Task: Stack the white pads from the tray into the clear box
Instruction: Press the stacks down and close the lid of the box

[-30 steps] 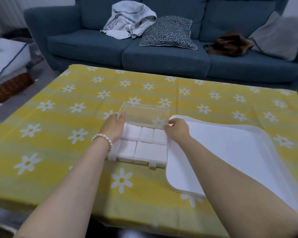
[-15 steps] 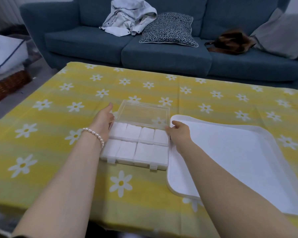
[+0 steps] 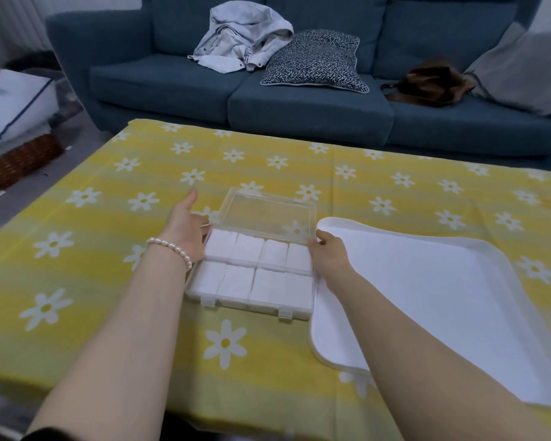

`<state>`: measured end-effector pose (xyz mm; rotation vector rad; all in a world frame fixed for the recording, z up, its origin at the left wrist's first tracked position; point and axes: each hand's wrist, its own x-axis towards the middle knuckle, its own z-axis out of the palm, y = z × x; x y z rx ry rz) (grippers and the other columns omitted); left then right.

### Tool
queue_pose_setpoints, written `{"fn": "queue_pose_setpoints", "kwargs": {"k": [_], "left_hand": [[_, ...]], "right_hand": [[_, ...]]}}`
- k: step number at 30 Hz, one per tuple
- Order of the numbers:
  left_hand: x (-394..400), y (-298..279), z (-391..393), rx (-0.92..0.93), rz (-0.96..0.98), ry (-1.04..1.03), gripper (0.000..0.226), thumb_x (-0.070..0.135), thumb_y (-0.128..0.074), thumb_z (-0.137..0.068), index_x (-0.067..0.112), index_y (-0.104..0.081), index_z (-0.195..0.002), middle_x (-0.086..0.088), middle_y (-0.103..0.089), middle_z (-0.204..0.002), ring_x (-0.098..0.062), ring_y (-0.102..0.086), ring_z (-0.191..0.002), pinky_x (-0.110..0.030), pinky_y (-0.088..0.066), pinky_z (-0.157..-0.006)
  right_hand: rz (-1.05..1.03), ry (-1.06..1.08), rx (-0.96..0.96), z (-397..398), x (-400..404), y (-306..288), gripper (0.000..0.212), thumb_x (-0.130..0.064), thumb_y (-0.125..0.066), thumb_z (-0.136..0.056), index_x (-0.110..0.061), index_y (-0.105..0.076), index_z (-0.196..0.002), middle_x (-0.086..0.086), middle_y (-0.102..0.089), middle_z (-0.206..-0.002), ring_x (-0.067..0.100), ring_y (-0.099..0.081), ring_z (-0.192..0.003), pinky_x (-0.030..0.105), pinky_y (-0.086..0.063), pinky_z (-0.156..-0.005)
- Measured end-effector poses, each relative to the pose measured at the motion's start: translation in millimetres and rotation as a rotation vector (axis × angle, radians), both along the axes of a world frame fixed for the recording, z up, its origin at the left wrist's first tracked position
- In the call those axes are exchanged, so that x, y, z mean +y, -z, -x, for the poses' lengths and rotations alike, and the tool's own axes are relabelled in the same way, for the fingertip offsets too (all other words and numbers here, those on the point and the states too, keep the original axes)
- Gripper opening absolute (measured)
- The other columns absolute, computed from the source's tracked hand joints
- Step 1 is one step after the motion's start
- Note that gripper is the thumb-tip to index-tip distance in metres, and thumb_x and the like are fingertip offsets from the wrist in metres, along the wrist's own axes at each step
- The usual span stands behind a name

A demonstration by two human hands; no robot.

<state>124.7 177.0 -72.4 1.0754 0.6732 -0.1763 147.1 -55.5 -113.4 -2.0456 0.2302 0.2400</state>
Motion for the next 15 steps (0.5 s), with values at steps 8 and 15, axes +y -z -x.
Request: {"fn": "queue_pose_setpoints", "kwargs": {"k": [8, 15], "left_hand": [[-1, -4, 4, 0.03, -0.016, 0.046, 0.05, 0.036, -0.045, -0.098, -0.002, -0.043, -0.131, -0.014, -0.052, -0.126, -0.026, -0.058, -0.102, -0.04, -0.048, -0.069], [2, 12, -9, 0.104, -0.506, 0.055, 0.019, 0.006, -0.055, -0.093, 0.007, -0.05, -0.074, -0.01, -0.054, -0.085, -0.023, -0.054, -0.077, -0.034, -0.043, -0.076]], "right_hand": [[-0.167, 0.004, 0.139, 1, -3, -6, 0.052, -0.021, -0.044, -0.097, -0.022, -0.029, -0.146, 0.002, -0.046, -0.139, 0.024, -0.053, -0.114, 0.027, -0.043, -0.086], [-0.16, -0.052, 0.09, 1, -9, -2, 0.062, -0.016, -0.049, -0.095, -0.018, -0.018, -0.149, 0.002, -0.045, -0.092, 0.019, -0.046, -0.087, 0.027, -0.037, -0.079]]}}
